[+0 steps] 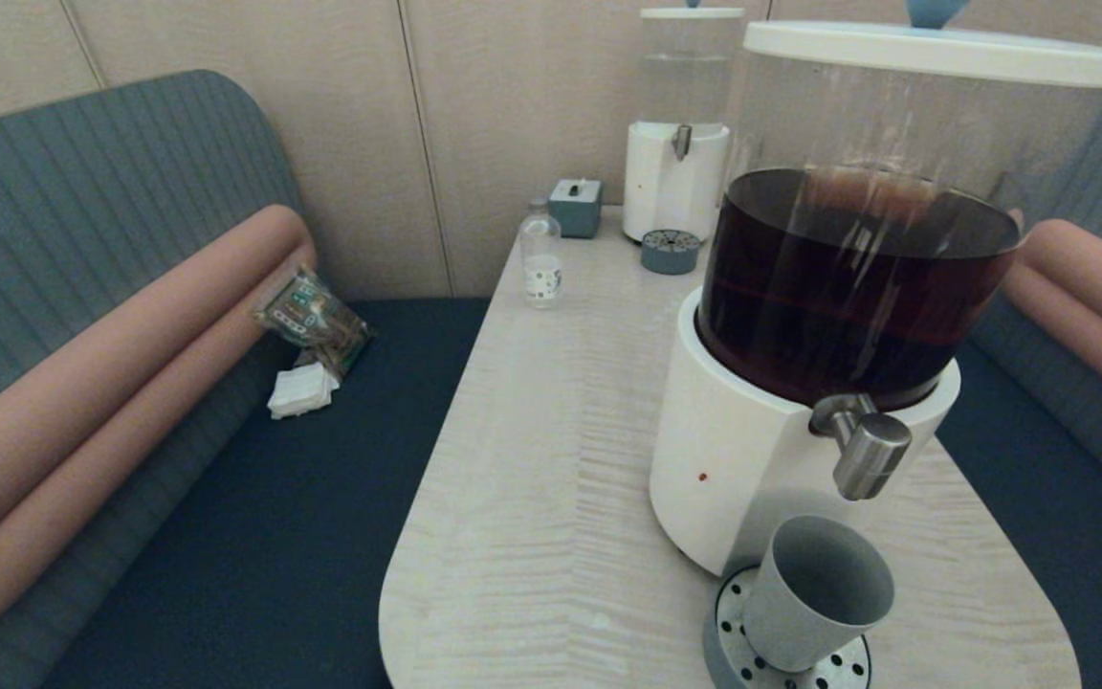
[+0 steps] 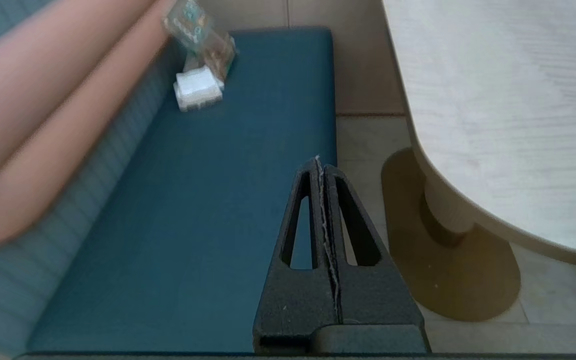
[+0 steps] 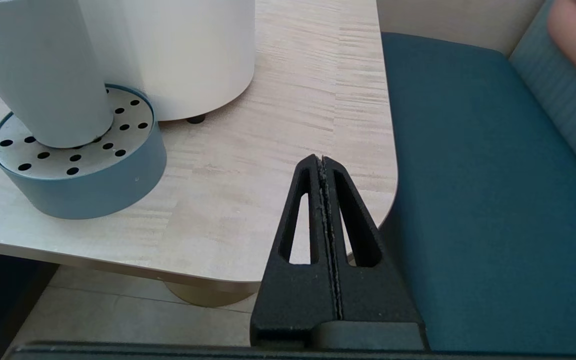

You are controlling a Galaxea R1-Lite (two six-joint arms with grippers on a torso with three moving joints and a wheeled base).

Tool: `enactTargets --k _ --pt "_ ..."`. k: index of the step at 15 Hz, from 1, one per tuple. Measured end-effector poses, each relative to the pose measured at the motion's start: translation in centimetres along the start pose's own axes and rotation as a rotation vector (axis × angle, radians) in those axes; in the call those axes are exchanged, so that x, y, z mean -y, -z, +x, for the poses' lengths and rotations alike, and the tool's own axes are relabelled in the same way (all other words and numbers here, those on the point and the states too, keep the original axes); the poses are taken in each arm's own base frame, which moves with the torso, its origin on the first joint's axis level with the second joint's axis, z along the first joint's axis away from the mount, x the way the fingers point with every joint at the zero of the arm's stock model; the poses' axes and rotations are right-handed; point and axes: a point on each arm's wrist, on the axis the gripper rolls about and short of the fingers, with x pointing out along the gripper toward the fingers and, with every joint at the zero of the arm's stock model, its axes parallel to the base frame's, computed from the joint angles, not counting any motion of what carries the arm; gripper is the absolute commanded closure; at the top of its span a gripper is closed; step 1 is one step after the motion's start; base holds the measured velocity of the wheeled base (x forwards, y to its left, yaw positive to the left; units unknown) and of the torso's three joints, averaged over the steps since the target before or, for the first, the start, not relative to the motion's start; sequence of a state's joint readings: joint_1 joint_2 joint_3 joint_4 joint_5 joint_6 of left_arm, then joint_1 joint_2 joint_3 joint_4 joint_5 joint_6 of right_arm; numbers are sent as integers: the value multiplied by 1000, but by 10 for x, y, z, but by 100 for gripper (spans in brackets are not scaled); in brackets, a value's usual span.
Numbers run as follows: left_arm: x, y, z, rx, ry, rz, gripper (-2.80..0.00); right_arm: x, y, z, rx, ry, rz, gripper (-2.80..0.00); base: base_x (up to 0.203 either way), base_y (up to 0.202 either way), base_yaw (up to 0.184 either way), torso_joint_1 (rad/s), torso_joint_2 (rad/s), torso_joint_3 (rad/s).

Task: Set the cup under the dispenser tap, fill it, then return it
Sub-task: Turn on the faucet

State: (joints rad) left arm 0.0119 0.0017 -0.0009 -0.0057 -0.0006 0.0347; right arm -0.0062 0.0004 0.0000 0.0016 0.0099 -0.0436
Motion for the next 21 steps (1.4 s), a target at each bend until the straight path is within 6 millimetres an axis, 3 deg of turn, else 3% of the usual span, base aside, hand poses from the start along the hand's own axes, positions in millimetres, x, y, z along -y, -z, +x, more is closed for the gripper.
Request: enactTargets --k 11,13,16,18,21 --pt "0 0 0 -2 0 -10 0 0 0 0 1 5 -6 0 0 0 0 0 0 0" --pt "0 0 0 -1 -1 -10 0 1 -10 -3 34 22 -5 0 0 0 0 0 0 0" --pt "0 0 0 -2 0 -10 0 3 -63 -26 173 36 -1 0 0 0 0 0 0 0" --pt "0 0 0 -2 0 -10 0 5 -118 -48 265 0 19 0 0 0 0 0 0 0" --pt "0 0 0 -2 0 -10 0 6 -189 -40 234 -65 49 0 0 0 0 0 0 0"
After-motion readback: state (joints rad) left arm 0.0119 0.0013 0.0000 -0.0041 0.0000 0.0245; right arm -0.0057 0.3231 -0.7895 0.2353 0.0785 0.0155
